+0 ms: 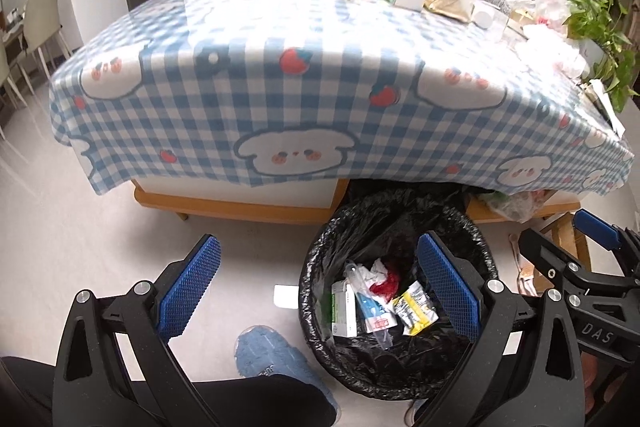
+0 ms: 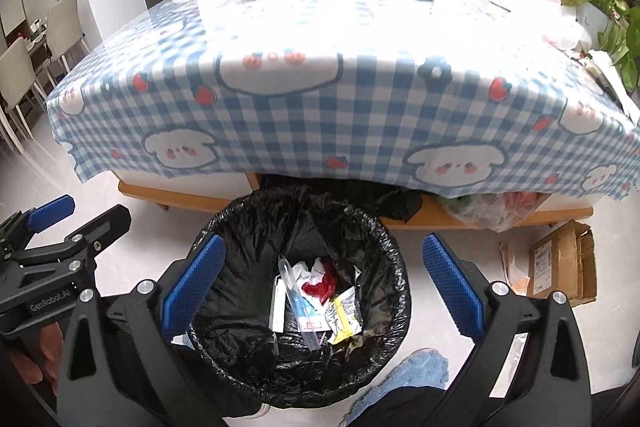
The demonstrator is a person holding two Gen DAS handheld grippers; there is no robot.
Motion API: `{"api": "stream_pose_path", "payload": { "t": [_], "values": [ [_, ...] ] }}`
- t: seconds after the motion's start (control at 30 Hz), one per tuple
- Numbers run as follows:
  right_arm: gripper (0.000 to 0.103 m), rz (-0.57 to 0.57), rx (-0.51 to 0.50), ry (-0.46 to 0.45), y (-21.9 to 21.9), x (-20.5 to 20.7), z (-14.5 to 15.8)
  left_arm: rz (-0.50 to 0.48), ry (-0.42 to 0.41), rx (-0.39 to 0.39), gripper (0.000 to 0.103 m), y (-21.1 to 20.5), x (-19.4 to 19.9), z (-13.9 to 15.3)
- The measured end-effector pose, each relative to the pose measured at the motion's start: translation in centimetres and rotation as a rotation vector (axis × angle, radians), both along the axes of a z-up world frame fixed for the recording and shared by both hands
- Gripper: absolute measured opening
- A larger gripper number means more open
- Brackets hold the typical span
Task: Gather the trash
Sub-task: 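Move both tools back over the table toward the plastic bag and gold bag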
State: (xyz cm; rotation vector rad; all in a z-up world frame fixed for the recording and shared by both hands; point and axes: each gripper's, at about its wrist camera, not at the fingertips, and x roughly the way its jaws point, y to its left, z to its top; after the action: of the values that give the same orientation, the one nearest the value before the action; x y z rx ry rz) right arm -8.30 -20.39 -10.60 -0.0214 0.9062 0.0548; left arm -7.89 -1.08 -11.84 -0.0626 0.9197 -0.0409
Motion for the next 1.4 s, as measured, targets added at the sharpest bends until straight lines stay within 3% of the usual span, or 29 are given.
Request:
{"api": "stream_pose_path", "payload": {
  "t": [0.77,1.07,1.4],
  "values": [
    [0.095,-0.023,0.019,-0.09,-1.2,1.0,5.7,-0.004,-0.062,0.014,0.097,-0.8,1.6,4.6],
    [0.095,-0.046,0.026,-0.125,-2.3,3.4,8.2,-0.003,-0.078,0.018,0.097,-0.5,4.5,7.2],
    [0.095,-0.037,-0.012,-0.165,-2.7,9.0,10.5,-0.012,-0.096,-0.002,0.097,-0.9,10.3,9.7]
  ]
}}
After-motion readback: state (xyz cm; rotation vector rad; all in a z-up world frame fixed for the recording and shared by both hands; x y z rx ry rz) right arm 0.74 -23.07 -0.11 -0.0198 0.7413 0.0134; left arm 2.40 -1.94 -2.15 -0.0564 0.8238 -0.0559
